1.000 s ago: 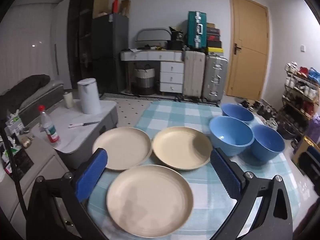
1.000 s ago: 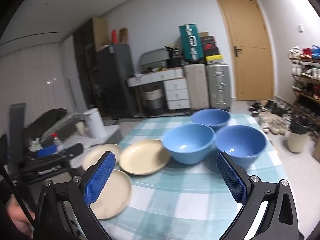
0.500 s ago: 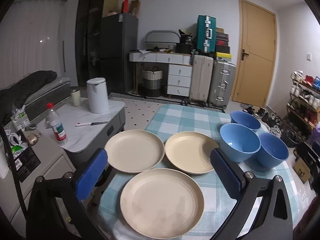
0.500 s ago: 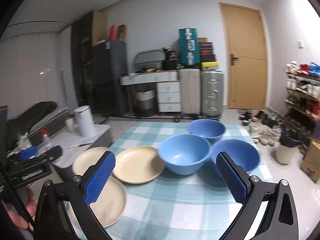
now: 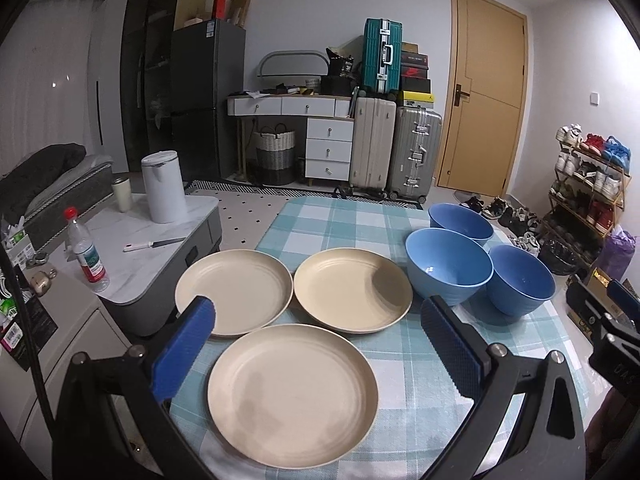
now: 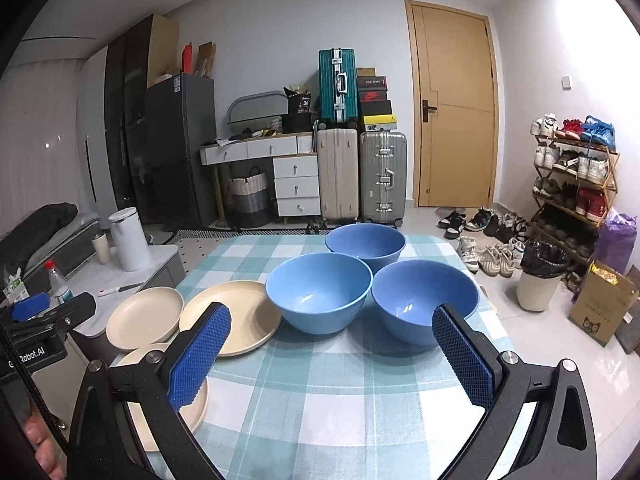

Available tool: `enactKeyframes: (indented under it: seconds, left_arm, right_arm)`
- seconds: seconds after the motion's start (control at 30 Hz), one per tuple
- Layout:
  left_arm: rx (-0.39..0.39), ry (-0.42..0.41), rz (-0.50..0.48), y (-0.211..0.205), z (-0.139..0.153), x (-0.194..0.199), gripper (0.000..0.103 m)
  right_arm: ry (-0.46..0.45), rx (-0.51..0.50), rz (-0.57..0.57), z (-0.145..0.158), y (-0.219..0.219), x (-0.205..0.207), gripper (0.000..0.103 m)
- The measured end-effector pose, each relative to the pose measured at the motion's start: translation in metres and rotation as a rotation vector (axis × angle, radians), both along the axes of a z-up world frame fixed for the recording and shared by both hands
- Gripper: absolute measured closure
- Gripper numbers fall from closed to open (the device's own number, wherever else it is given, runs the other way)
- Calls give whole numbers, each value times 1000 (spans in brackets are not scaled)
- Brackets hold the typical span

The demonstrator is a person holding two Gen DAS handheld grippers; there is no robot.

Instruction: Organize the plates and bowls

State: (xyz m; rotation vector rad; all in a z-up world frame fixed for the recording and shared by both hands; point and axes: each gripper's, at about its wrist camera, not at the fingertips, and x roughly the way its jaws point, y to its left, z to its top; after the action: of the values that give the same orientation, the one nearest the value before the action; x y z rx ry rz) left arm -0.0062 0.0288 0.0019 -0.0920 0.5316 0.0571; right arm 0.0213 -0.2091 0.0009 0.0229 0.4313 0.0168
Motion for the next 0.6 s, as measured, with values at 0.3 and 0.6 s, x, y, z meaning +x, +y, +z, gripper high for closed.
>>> enactKeyframes:
  seconds: [0.3,0.6]
  left_arm:
    - [20,8,-31,-6,-2,-2,0]
    - [42,-3,-16,2,6,-5,0]
  right_arm:
    - [23,-16,18,-5,7,7,0]
    - [53,133,190,3,13,6,0]
